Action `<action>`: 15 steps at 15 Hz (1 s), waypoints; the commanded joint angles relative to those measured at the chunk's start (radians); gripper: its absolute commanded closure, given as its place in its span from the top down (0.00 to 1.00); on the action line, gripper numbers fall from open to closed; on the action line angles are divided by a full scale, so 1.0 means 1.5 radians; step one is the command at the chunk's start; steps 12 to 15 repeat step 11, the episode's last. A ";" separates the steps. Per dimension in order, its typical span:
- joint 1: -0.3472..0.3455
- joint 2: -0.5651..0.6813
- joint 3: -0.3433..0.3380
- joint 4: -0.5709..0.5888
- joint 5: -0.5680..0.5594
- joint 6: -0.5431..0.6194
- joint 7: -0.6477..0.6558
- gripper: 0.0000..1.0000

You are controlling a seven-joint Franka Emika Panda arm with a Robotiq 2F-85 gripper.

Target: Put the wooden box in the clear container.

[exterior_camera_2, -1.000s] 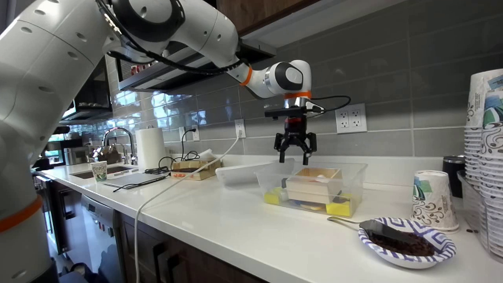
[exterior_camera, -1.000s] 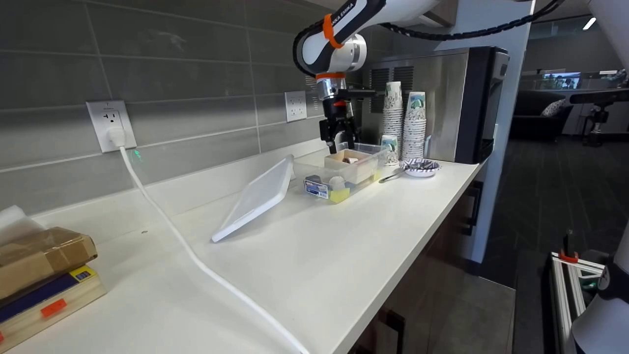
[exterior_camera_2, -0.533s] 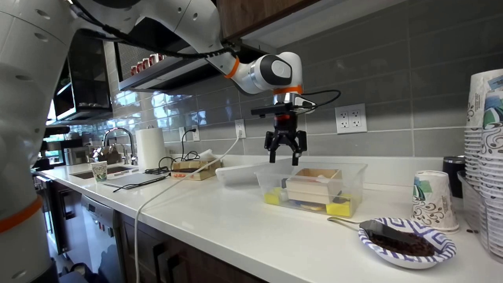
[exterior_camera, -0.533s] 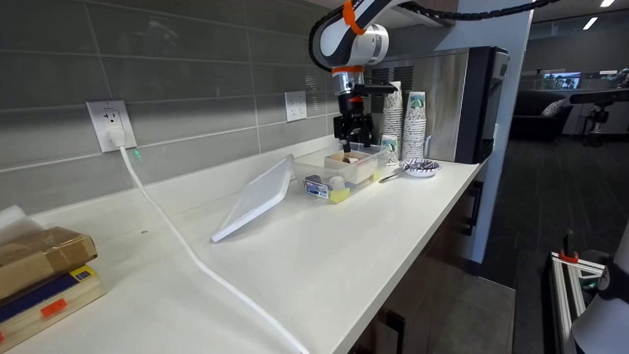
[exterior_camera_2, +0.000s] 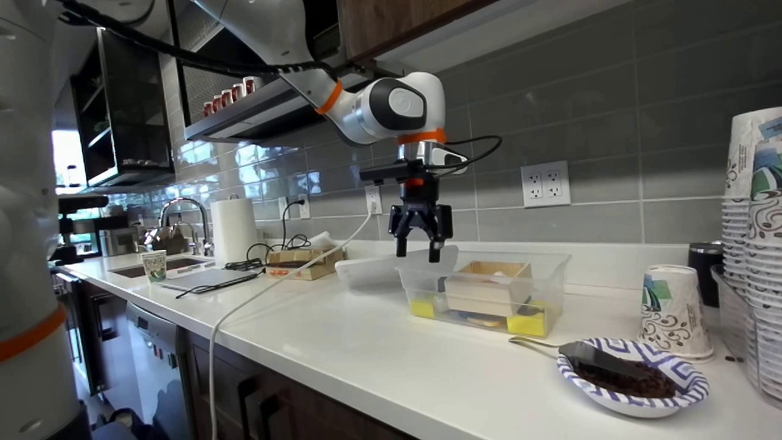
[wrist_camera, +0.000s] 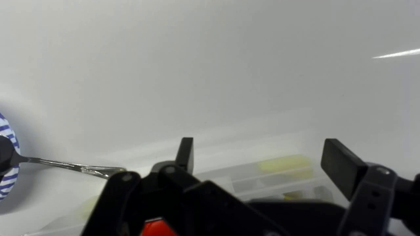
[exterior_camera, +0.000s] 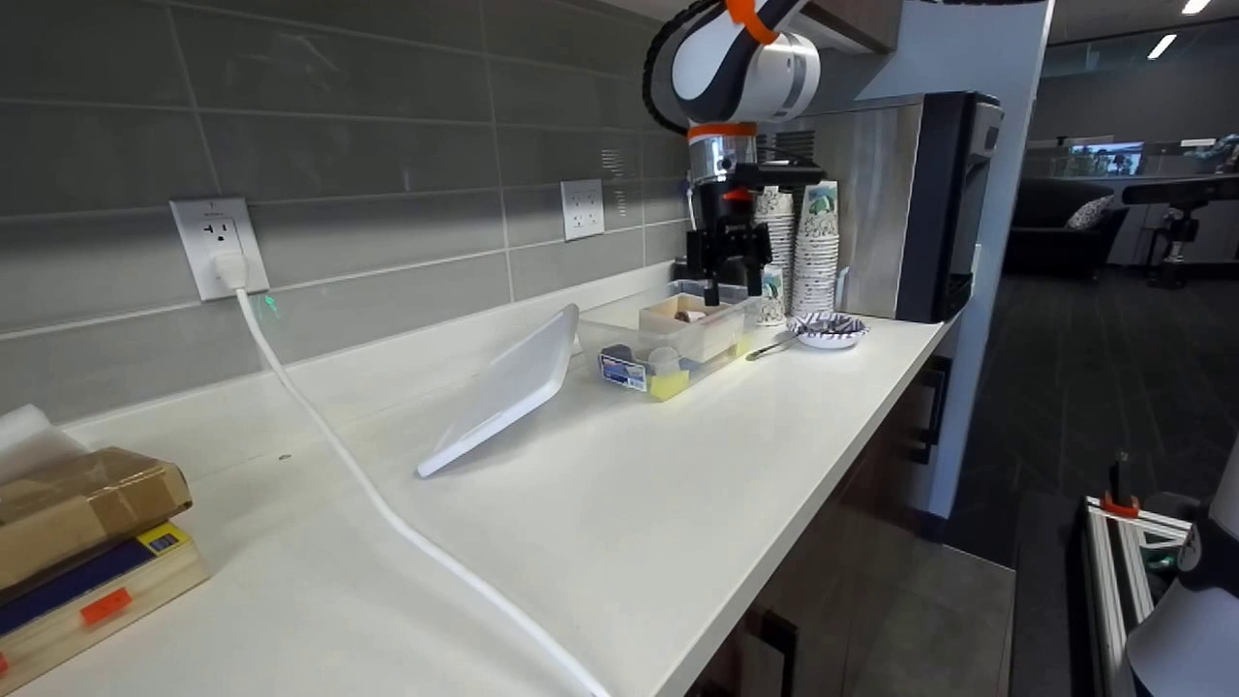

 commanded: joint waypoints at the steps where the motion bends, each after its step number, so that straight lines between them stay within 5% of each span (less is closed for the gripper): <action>1: 0.017 -0.077 -0.013 -0.091 -0.002 0.042 0.031 1.00; 15: 0.024 -0.150 -0.015 -0.182 -0.017 0.077 0.073 1.00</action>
